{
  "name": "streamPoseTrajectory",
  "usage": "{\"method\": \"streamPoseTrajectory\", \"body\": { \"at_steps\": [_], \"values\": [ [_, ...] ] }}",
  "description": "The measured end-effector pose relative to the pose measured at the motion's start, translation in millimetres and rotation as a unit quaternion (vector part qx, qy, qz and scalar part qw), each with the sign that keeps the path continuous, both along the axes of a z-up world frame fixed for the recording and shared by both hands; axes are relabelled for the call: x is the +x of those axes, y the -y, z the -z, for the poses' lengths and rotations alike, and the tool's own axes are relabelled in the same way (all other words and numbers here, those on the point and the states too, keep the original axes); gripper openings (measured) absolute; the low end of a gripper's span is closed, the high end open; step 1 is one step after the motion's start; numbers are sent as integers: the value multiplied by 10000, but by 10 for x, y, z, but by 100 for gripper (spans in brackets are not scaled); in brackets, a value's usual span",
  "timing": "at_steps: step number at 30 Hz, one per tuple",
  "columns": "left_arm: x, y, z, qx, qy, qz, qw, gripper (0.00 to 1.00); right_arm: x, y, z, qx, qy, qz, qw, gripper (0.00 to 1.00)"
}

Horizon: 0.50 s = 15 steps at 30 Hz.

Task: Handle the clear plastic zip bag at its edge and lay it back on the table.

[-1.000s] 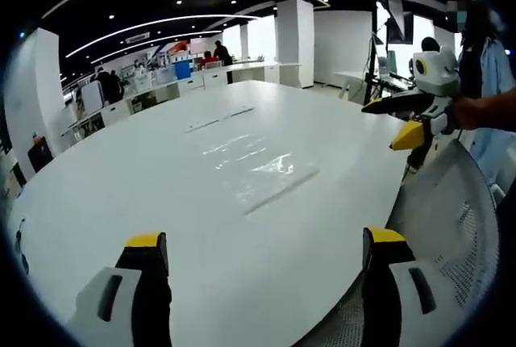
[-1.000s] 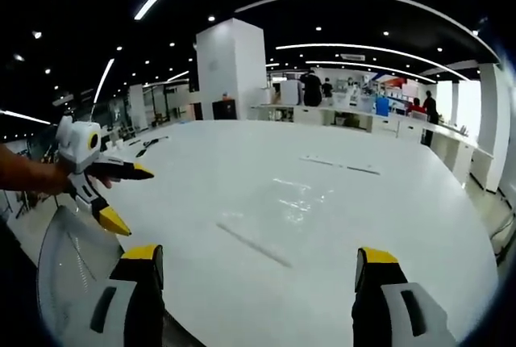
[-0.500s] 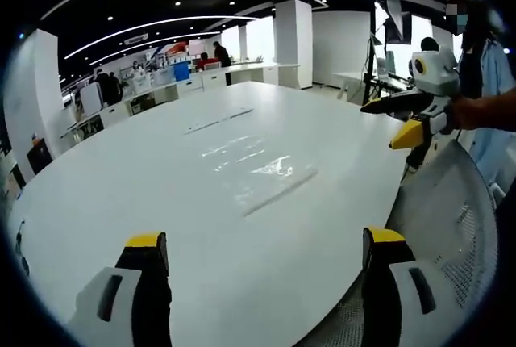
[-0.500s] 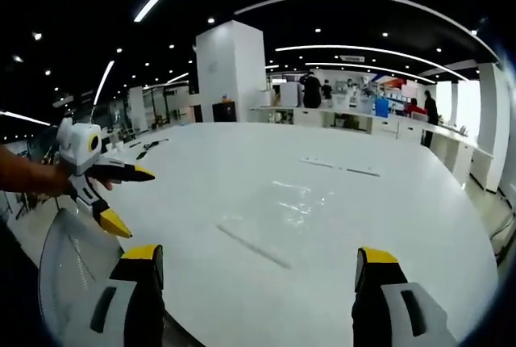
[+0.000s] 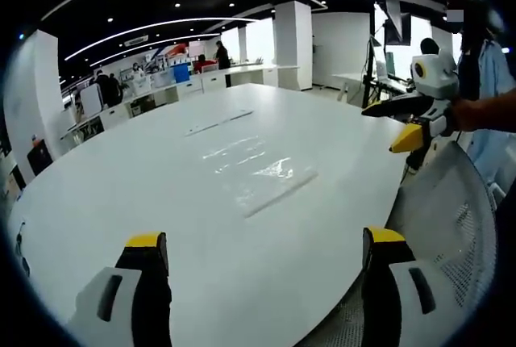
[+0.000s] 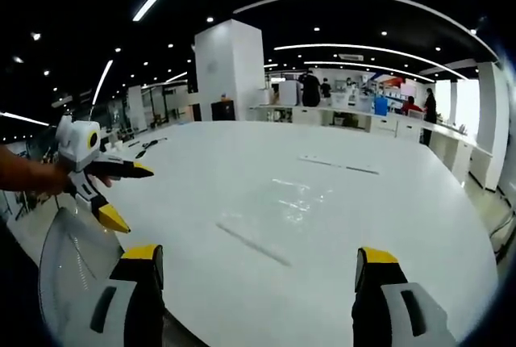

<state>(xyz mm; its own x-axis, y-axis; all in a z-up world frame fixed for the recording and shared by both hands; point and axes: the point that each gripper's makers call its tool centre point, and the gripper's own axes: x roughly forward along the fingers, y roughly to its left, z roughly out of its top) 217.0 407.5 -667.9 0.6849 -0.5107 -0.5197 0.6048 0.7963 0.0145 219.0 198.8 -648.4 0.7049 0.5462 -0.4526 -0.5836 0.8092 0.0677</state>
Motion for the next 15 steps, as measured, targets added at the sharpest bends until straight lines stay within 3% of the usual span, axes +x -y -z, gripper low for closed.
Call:
{"method": "streamPoseTrajectory", "body": {
  "at_steps": [15],
  "values": [
    [-28,-13,-11,-16,8,0,10000,99,-8,-5,-31,10,33,-11,10000,100]
  ]
}}
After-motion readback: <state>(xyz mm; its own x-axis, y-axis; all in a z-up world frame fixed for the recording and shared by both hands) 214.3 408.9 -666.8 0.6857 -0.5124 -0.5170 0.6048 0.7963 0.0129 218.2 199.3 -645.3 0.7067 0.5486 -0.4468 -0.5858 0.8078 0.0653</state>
